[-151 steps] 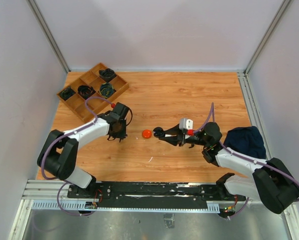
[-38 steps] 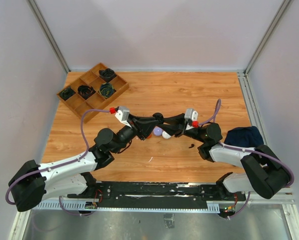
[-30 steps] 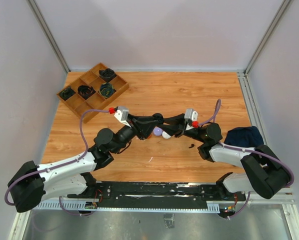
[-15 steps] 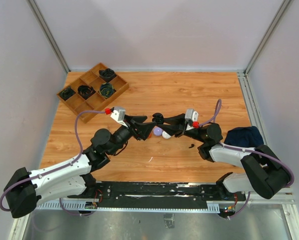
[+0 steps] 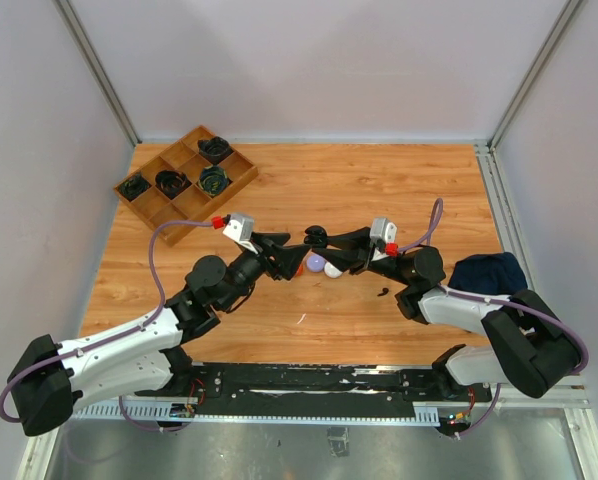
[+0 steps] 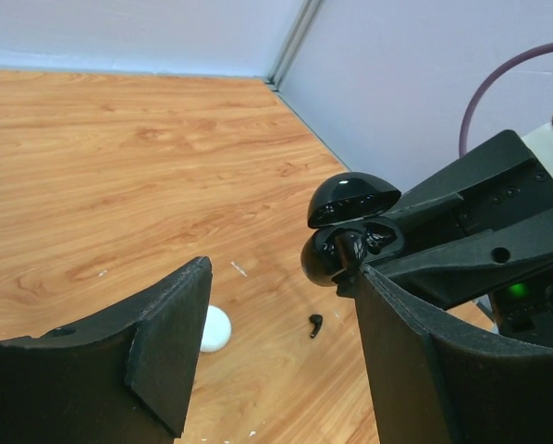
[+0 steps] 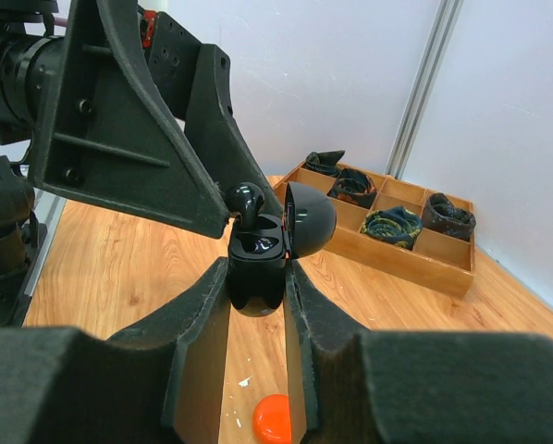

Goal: Insert the wireless bluetooth earbuds into the charging case
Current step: Place the earbud in the charging case.

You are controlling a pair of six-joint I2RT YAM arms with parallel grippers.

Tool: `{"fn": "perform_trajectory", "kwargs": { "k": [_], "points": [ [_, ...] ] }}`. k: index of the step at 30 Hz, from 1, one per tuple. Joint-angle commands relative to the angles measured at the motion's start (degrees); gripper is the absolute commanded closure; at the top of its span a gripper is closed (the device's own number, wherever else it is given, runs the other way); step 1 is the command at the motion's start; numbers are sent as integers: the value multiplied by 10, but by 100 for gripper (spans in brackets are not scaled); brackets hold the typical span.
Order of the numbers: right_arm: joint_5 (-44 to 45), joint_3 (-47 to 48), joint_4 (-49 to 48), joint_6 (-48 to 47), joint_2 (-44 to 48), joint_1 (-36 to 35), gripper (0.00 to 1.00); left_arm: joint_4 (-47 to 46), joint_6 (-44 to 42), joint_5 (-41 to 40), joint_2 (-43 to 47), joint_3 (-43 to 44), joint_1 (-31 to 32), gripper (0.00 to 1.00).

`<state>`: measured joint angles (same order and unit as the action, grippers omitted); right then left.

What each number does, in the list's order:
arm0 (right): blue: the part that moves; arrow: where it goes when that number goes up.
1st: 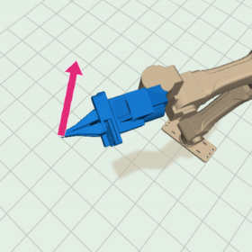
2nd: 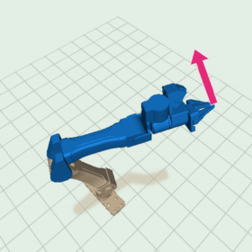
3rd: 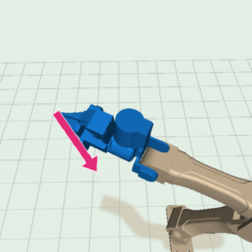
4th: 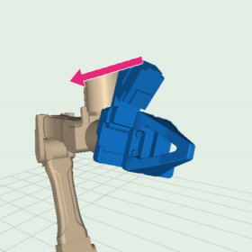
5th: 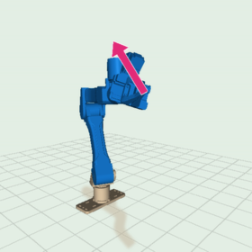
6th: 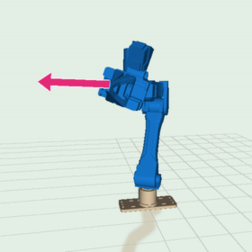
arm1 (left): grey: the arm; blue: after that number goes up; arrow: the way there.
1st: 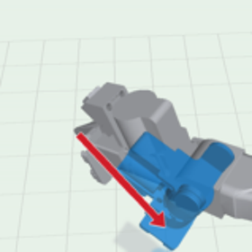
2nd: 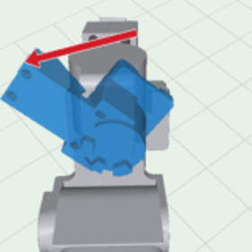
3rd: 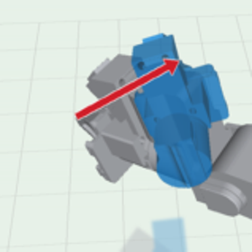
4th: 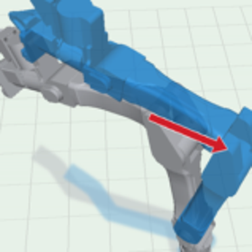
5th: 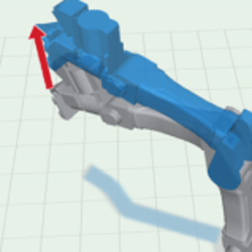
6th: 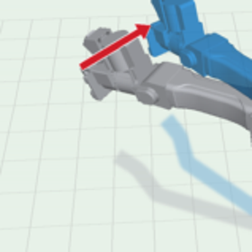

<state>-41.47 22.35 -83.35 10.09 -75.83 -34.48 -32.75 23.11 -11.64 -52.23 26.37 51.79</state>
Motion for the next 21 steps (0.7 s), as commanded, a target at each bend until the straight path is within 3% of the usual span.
{"fn": "perform_trajectory", "kwargs": {
  "k": [1,10,21],
  "points": [
    [-3,4,-41,-2,9,-8,84,14,-6,-35,6,20,2,32],
    [-6,3,-41,-1,10,-8,84,23,2,-21,12,25,-10,32],
    [-13,5,-39,21,6,-3,84,-25,10,155,37,-27,-83,32]
  ]
}}
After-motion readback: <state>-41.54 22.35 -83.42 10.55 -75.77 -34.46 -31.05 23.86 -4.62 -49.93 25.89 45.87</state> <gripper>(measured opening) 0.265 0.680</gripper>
